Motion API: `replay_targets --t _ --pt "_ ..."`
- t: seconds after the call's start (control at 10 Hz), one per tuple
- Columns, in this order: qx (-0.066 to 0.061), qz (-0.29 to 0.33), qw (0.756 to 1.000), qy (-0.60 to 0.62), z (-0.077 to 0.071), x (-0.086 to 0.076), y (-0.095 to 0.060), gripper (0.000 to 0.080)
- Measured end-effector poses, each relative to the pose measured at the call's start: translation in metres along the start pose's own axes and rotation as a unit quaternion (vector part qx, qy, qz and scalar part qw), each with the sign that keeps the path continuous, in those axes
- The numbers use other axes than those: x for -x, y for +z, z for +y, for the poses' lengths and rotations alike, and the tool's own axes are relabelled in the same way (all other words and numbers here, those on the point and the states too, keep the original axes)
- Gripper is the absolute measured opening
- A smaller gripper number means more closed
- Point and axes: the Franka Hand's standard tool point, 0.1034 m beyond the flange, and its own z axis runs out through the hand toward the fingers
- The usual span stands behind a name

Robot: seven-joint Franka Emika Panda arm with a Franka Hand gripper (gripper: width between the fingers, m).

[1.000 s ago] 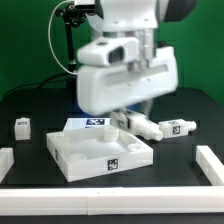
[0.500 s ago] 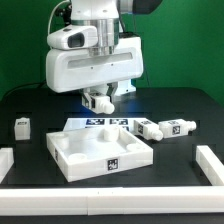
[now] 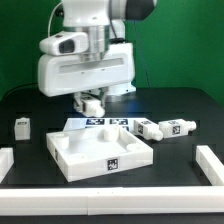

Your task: Assemble one leg

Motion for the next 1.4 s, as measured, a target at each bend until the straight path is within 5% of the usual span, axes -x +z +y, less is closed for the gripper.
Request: replay_targets --t 0.2,0.3,0.5,1.0,1.1,1.2,1.3,1.4 --pt "-0.005 -0.008 1.000 0.005 0.017 0.041 0.017 0.0284" --pt "0.004 -0.004 1.000 0.015 0.019 0.051 0.028 0.0284" --pt "-0.001 -0.015 1.000 0.018 0.023 0.064 0.048 0.0284" --pt "-0.010 -0.022 1.000 0.015 0.019 0.064 0.056 0.0286" --pt "-0.009 -0.022 1.000 0.016 0.019 0.063 0.055 0.0481" --pt "-0.012 -0.020 1.000 0.014 0.018 0.054 0.043 0.0481" --pt "-0.022 -0.023 0.999 0.018 0.019 0.040 0.027 0.0611" --pt "-0.025 -0.025 0.999 0.017 0.025 0.019 0.009 0.0638"
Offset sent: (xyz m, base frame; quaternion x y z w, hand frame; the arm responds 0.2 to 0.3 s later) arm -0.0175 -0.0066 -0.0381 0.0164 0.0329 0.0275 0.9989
